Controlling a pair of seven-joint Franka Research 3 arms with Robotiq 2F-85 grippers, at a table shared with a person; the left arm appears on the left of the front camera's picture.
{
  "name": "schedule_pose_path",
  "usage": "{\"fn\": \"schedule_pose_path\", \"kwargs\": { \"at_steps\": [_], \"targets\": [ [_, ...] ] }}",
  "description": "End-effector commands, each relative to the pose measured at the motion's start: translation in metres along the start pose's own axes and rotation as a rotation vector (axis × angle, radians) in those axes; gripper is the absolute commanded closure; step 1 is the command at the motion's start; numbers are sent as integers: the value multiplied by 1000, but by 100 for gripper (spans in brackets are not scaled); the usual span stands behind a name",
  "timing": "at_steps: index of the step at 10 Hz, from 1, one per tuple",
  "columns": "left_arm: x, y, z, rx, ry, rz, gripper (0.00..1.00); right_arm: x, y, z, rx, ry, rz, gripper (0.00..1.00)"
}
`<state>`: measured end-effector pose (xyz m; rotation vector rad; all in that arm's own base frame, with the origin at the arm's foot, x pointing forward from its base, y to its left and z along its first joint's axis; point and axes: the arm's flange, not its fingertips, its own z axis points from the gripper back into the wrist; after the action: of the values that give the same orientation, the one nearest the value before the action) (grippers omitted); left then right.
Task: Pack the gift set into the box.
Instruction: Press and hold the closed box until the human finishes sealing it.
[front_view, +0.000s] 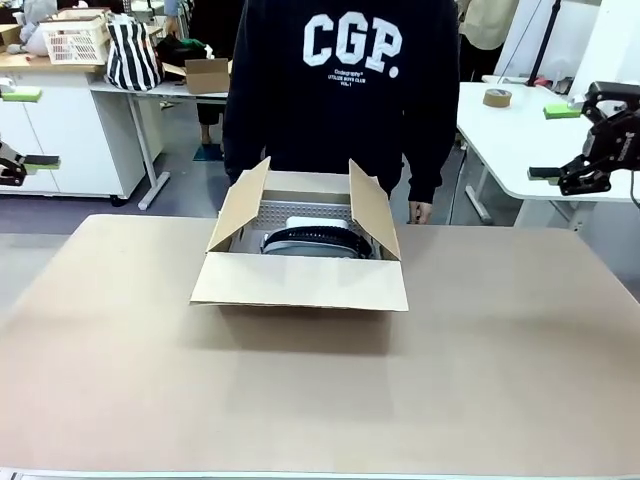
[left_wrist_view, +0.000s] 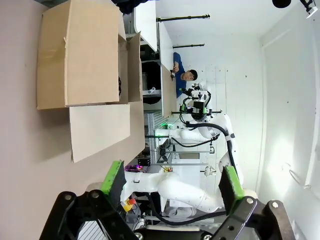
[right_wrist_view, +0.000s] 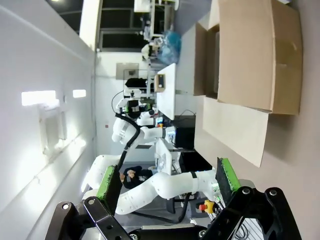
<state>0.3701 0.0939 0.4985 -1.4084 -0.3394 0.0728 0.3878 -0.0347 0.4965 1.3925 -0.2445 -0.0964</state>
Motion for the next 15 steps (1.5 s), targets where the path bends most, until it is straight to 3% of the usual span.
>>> {"fn": "schedule_pose_path", "kwargs": {
  "at_steps": [1,15],
  "targets": [
    [0,-5,0,-19,-3,7,0,-1,-2,4,5,8,11,0],
    [0,-5,0,-19,-3,7,0,-1,-2,4,5,8,11,0]
  ]
}}
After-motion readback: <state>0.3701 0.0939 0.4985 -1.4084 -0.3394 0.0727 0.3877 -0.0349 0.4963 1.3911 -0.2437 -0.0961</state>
